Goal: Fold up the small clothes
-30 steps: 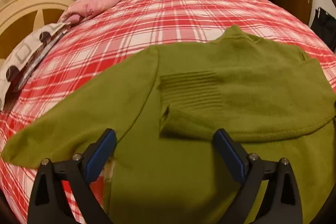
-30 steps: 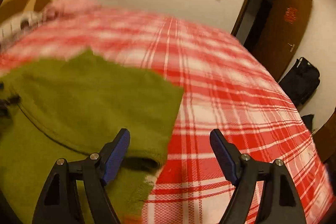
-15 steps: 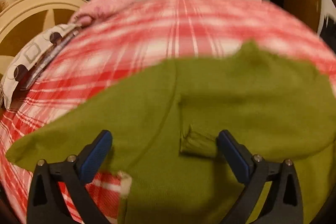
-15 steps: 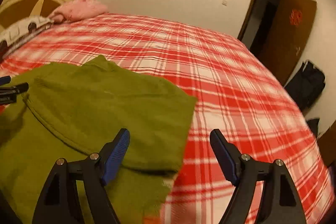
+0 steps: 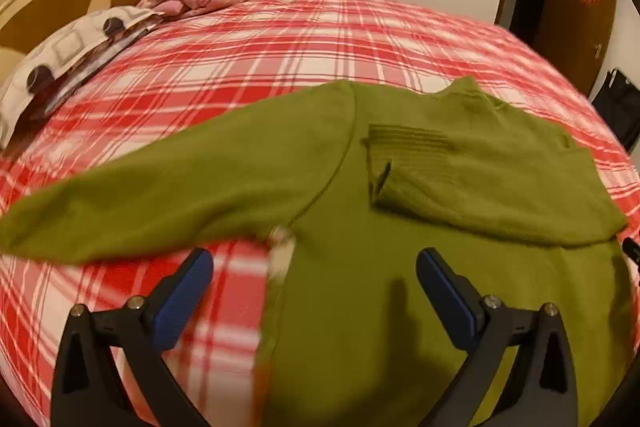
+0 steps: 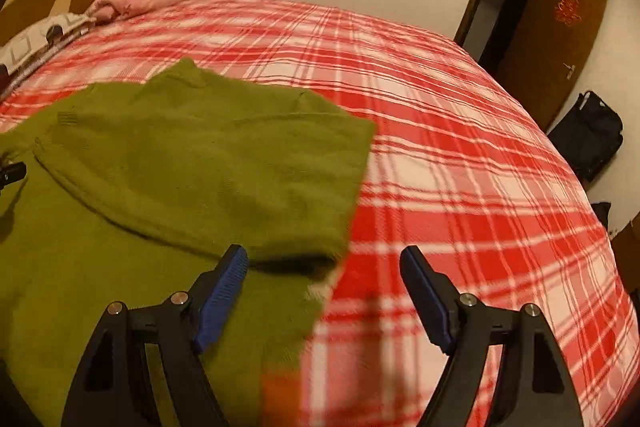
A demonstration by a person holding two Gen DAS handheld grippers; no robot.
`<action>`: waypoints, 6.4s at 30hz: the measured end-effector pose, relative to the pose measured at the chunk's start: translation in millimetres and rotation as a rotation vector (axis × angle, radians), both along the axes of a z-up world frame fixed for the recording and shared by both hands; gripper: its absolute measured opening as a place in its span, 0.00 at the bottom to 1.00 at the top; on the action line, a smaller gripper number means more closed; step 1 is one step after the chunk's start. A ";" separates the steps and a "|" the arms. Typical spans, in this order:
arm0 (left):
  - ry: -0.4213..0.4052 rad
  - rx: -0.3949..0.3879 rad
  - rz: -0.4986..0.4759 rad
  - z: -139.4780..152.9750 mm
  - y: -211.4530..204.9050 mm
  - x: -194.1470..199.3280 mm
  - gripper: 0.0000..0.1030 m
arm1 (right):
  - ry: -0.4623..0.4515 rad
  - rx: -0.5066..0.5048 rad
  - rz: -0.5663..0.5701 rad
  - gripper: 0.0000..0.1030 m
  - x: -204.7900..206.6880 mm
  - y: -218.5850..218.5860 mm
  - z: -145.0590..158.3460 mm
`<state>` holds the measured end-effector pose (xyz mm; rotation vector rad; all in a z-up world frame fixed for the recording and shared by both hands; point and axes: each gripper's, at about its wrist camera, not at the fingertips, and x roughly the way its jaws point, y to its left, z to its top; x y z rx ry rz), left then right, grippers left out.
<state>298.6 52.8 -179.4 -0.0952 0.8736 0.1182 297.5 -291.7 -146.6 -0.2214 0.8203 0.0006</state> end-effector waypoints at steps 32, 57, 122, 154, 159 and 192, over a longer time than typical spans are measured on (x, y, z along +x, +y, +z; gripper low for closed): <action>-0.081 0.029 0.320 -2.9 179.4 -124.6 1.00 | -0.063 -0.011 0.326 0.77 -117.6 103.4 -4.5; -0.189 -0.435 0.534 -25.1 340.9 -78.3 0.10 | -0.126 -0.184 0.492 0.77 -143.1 168.3 -27.6; -0.490 -0.549 0.035 163.7 98.8 8.2 0.09 | -0.192 -0.036 0.405 0.77 -158.8 102.1 -7.4; -0.285 -0.249 -0.343 103.3 -109.0 26.0 0.72 | -0.117 0.060 0.329 0.77 -140.2 61.7 -19.9; -0.242 -0.021 -0.272 81.2 -64.6 8.0 0.79 | -0.099 0.078 0.330 0.77 -138.7 58.7 -17.6; 0.016 -0.024 -0.055 -21.3 46.8 3.5 1.00 | 0.228 0.456 0.206 0.08 101.0 91.9 -26.3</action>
